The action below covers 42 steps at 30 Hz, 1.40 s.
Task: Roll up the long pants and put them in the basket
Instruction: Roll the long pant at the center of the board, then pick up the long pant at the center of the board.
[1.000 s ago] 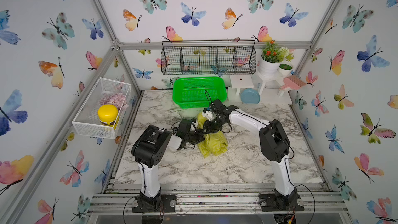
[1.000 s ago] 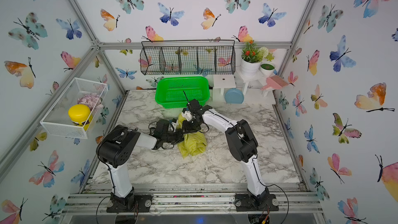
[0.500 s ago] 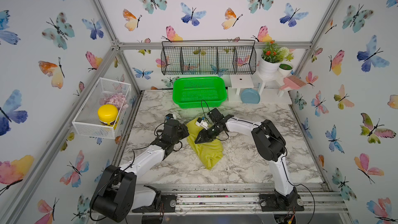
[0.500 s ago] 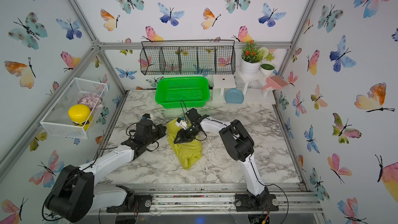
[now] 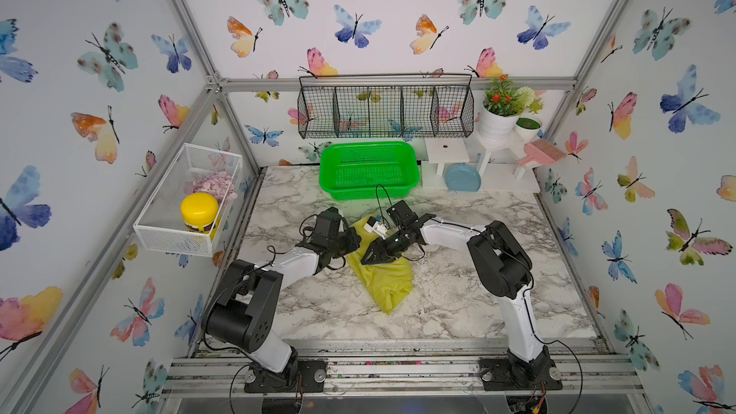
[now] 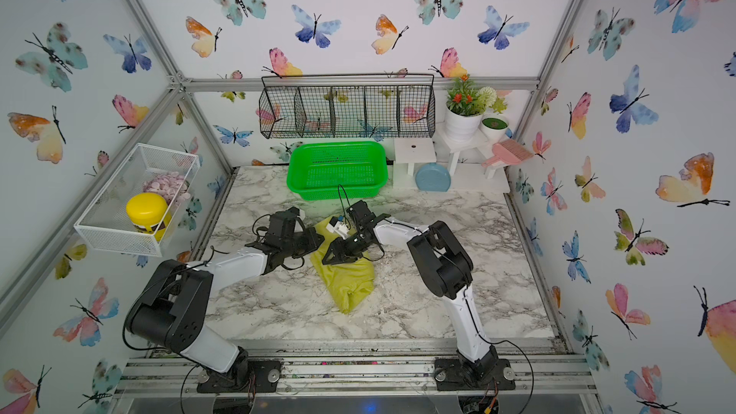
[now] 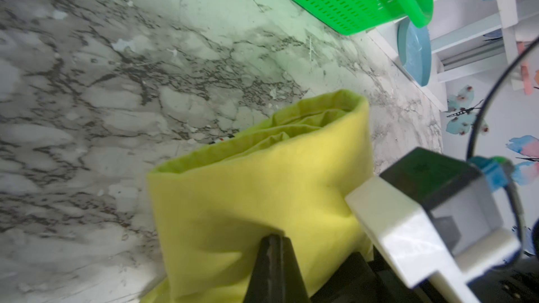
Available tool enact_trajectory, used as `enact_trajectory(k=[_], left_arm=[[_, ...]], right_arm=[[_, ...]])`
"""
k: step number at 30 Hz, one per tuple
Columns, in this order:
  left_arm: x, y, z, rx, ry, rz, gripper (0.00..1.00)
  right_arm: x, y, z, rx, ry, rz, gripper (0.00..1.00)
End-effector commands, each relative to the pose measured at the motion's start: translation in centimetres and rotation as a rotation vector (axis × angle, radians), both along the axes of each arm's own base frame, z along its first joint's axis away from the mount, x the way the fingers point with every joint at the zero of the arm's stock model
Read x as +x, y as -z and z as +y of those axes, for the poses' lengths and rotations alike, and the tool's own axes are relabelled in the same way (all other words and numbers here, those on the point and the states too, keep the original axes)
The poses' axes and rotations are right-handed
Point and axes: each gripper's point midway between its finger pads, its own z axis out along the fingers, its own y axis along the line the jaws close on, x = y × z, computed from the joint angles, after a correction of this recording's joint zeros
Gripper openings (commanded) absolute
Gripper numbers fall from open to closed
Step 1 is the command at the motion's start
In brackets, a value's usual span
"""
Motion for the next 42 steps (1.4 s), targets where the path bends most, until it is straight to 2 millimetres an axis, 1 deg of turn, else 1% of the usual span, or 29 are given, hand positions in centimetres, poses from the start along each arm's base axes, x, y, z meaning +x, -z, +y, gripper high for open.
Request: enact_trajectory(k=[1, 3, 5, 7, 8, 10, 12, 13, 15, 18, 20, 21, 23, 25, 27, 29, 31, 33, 36, 37, 39, 40, 42], left_arm=[[-1.4, -0.4, -0.5, -0.04, 0.026, 0.006, 0.0], [-1.7, -1.1, -0.3, -0.053, 0.018, -0.01, 0.0], [-2.1, -0.8, -0.2, -0.053, 0.016, 0.014, 0.0], [-2.7, 0.6, -0.5, -0.057, 0.037, 0.067, 0.0], [-3.1, 1.6, -0.7, -0.062, 0.049, 0.102, 0.0], [-3.8, 4.4, -0.9, -0.053, 0.062, 0.191, 0.0], [-4.4, 7.0, -1.0, -0.045, 0.06, 0.279, 0.0], [-4.6, 7.9, -1.1, -0.048, 0.063, 0.307, 0.0], [-5.2, 9.5, -1.3, -0.058, 0.06, 0.365, 0.0], [-5.6, 10.9, -1.2, -0.06, 0.049, 0.41, 0.0], [-5.6, 11.4, -1.3, -0.062, 0.055, 0.423, 0.0], [-5.6, 11.6, -1.4, -0.062, 0.058, 0.428, 0.0], [-5.5, 11.6, -1.5, -0.057, 0.064, 0.431, 0.0], [-5.2, 11.5, -1.4, -0.044, 0.068, 0.426, 0.0], [-4.9, 11.5, -1.5, -0.031, 0.08, 0.425, 0.0], [-4.7, 11.6, -1.6, -0.02, 0.096, 0.429, 0.0], [-4.2, 11.6, -1.7, -0.01, 0.11, 0.428, 0.0], [-3.7, 11.6, -1.9, -0.003, 0.122, 0.427, 0.0], [-2.8, 11.7, -2.2, 0.01, 0.144, 0.425, 0.0], [-2.5, 11.7, -2.3, 0.014, 0.151, 0.422, 0.0], [-2.2, 12.4, -2.5, 0.031, 0.165, 0.438, 0.0], [-2.1, 12.3, -3.0, 0.008, 0.192, 0.449, 0.0], [-1.7, 12.4, -3.4, 0.008, 0.212, 0.45, 0.0]], right_arm=[[-2.1, 6.0, -3.3, -0.224, 0.049, 0.16, 0.47], [-2.0, 6.5, -3.2, -0.228, 0.051, 0.173, 0.47], [-2.0, 6.7, -3.1, -0.229, 0.054, 0.179, 0.47], [-1.8, 6.7, -3.0, -0.231, 0.058, 0.175, 0.47], [-1.5, 6.4, -2.9, -0.23, 0.06, 0.167, 0.47], [-1.1, 5.5, -2.6, -0.228, 0.056, 0.146, 0.47], [-0.4, 4.1, -2.5, -0.23, 0.054, 0.111, 0.47], [-0.1, 3.2, -2.4, -0.228, 0.048, 0.095, 0.47], [1.0, 0.5, -2.3, -0.215, 0.045, 0.047, 0.48], [3.0, -4.0, -2.3, -0.164, 0.07, -0.014, 0.48], [4.8, -6.4, -2.9, -0.129, 0.11, -0.043, 0.49], [5.7, -7.3, -3.4, -0.118, 0.137, -0.058, 0.49], [7.7, -8.0, -5.0, -0.116, 0.192, -0.068, 0.49], [9.4, -7.1, -7.1, -0.137, 0.23, -0.059, 0.5], [10.8, -5.3, -9.7, -0.167, 0.257, -0.02, 0.51], [11.8, -3.7, -11.8, -0.183, 0.29, 0.008, 0.52], [12.5, -2.7, -12.9, -0.16, 0.312, 0.015, 0.56], [12.7, -1.6, -13.0, -0.13, 0.309, 0.036, 0.57], [12.3, 0.2, -12.6, -0.116, 0.26, 0.083, 0.58], [12.2, 0.5, -12.4, -0.108, 0.253, 0.093, 0.59], [12.2, 0.9, -11.7, -0.051, 0.239, 0.114, 0.59], [12.2, 1.1, -11.5, -0.032, 0.238, 0.123, 0.6], [12.2, 1.3, -10.8, 0.017, 0.228, 0.149, 0.61]])
